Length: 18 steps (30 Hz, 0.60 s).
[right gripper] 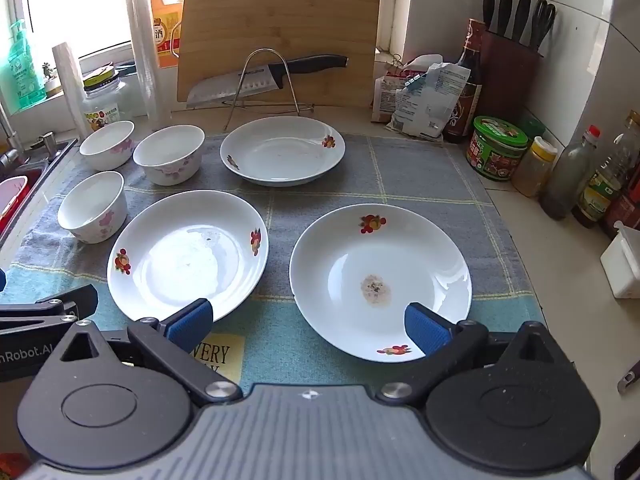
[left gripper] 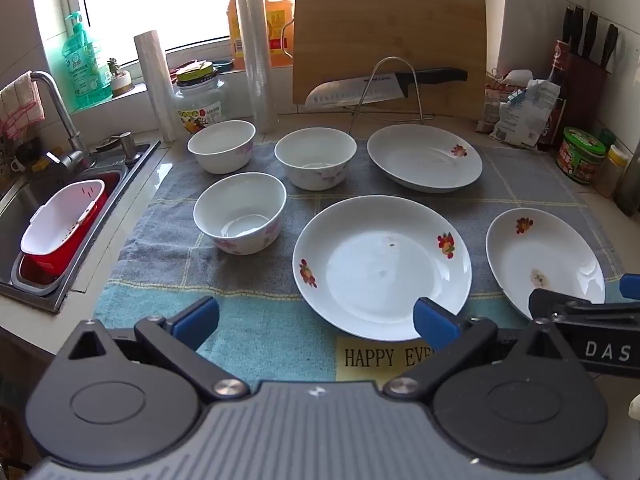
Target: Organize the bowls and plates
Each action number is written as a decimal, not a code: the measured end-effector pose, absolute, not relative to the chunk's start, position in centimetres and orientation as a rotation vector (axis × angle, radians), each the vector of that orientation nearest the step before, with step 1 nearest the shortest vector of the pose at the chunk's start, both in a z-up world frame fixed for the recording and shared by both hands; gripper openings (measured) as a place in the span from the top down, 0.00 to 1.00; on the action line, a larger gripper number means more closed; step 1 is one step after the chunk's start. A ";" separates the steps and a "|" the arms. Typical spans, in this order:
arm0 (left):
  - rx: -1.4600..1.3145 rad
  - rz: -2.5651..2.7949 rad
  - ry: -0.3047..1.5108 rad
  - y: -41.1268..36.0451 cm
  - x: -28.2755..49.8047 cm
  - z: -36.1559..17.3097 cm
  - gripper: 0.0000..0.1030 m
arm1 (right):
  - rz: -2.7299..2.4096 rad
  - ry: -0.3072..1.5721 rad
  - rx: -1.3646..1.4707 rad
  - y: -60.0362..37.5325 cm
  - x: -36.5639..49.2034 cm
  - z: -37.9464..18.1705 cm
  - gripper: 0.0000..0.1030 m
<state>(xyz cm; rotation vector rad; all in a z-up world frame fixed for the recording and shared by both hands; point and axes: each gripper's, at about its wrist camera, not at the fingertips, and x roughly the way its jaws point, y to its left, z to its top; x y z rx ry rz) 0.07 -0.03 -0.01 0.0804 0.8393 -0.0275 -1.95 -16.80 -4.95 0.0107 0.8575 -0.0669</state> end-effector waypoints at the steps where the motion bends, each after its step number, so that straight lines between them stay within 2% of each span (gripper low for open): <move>1: 0.082 -0.026 0.831 0.0 0.0 0.0 0.01 | -0.067 0.856 0.012 -16.8 -2.0 -4.9 0.00; 18: 0.075 -0.028 0.825 -0.4 -0.2 0.1 0.01 | -0.069 0.843 0.021 -17.2 -2.4 -4.5 0.00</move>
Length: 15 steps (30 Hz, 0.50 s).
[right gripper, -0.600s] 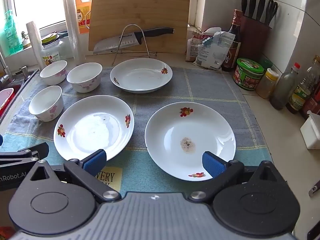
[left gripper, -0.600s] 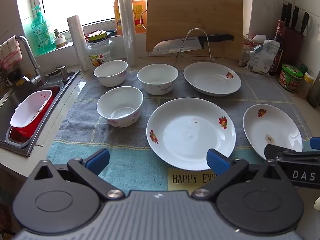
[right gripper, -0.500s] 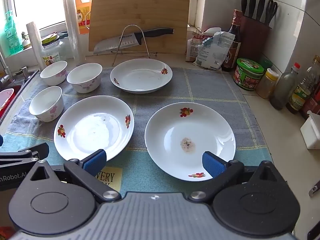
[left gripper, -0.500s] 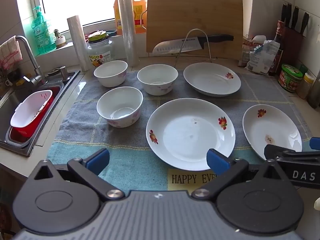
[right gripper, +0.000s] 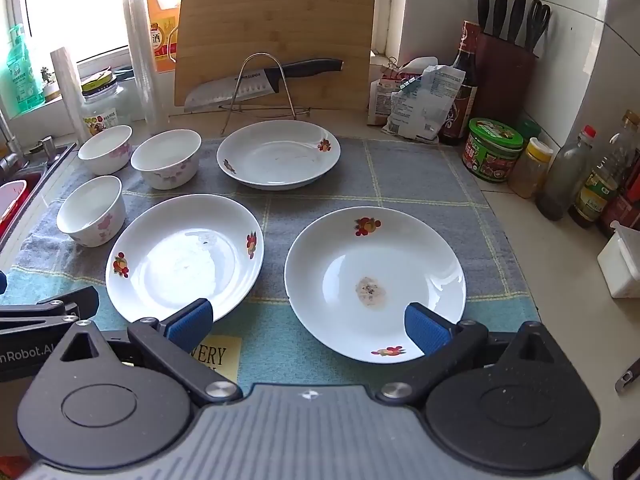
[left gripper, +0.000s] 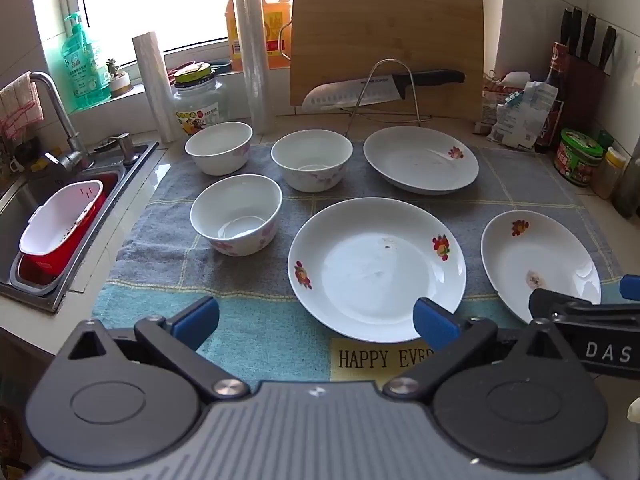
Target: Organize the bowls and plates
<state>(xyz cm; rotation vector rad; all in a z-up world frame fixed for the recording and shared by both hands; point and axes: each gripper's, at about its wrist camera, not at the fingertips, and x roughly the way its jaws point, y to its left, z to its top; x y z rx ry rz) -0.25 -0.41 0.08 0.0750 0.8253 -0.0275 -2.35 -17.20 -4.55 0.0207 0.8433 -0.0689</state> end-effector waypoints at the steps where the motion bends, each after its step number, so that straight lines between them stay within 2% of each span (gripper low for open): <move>1: 0.078 -0.028 0.826 -0.4 -0.2 0.2 0.01 | -0.069 0.844 0.020 -17.2 -2.3 -4.5 0.00; 15: 0.072 -0.027 0.829 -0.2 -0.1 0.2 0.01 | -0.067 0.842 0.012 -17.1 -2.1 -4.4 0.00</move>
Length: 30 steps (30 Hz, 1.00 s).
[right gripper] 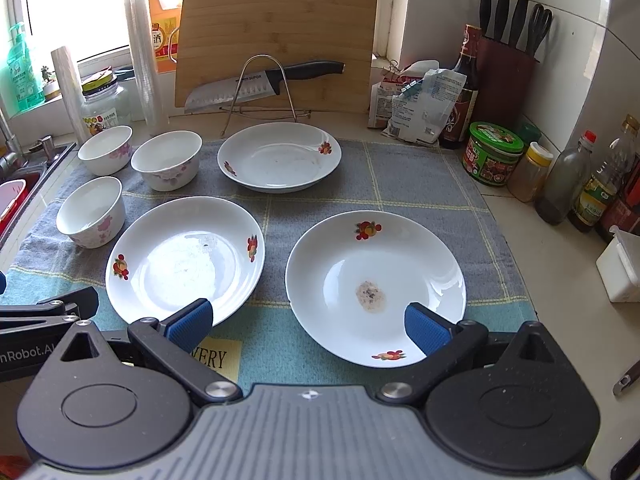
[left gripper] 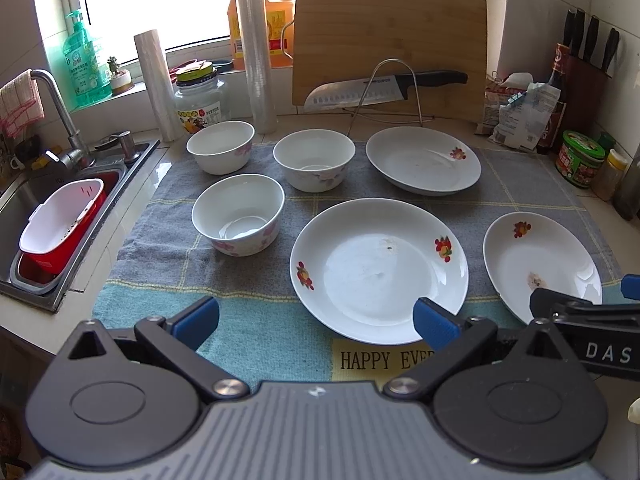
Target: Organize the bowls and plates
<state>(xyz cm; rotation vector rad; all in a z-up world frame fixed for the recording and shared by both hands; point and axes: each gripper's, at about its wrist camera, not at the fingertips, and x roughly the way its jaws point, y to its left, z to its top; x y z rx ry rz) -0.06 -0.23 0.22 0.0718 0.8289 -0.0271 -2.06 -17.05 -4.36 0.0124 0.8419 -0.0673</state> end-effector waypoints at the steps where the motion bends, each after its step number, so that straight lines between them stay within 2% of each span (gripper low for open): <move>1: 0.072 -0.027 0.829 -0.2 0.0 0.2 0.01 | -0.068 0.841 0.013 -17.0 -2.1 -4.4 0.00; 30: 0.066 -0.025 0.835 -0.1 0.5 0.2 0.01 | -0.074 0.838 0.004 -16.8 -1.6 -4.2 0.00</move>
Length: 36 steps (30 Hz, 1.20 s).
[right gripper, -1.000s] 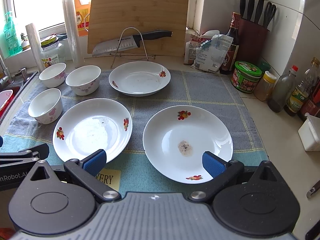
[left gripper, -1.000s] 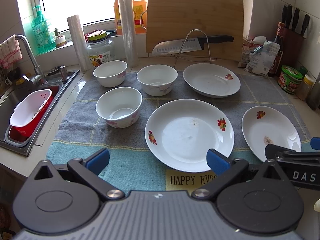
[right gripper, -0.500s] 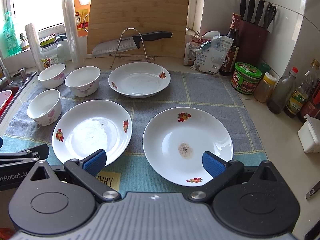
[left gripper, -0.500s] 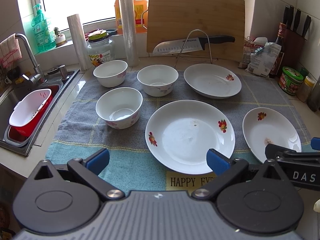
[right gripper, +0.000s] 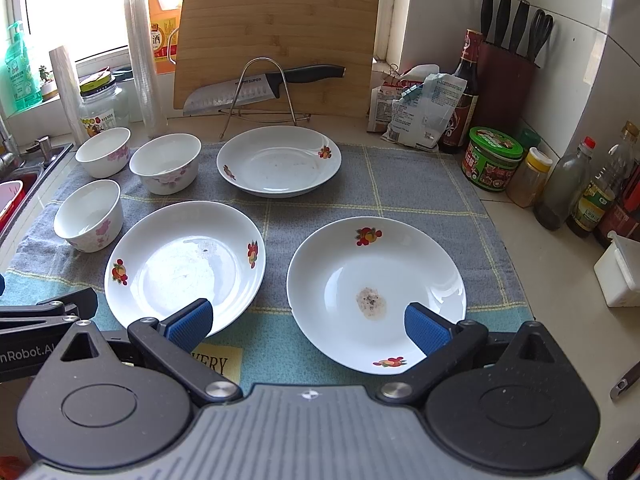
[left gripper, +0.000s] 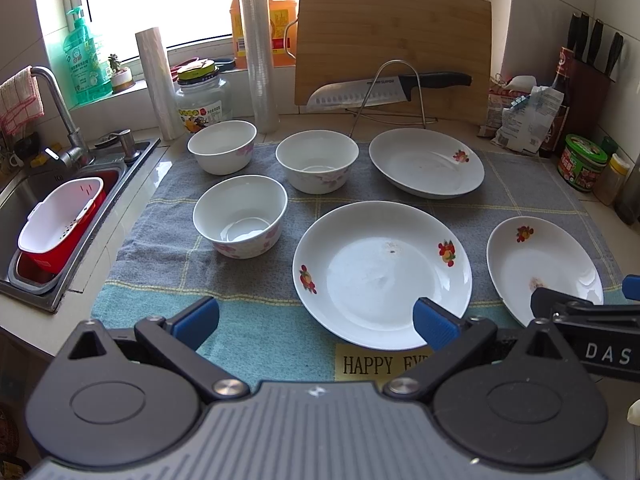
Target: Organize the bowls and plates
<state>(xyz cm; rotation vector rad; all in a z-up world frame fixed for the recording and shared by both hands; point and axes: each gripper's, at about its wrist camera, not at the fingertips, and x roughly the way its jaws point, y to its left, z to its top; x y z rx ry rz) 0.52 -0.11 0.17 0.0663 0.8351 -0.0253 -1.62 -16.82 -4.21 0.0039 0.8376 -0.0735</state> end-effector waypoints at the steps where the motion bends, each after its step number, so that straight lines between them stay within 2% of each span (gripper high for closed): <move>1: 0.064 -0.025 0.836 0.0 0.6 0.1 0.01 | -0.074 0.838 0.003 -16.9 -1.6 -4.2 0.00; 36: 0.036 -0.141 0.779 2.2 0.5 -0.2 0.01 | -0.073 0.769 -0.001 -15.5 -2.8 -3.4 0.00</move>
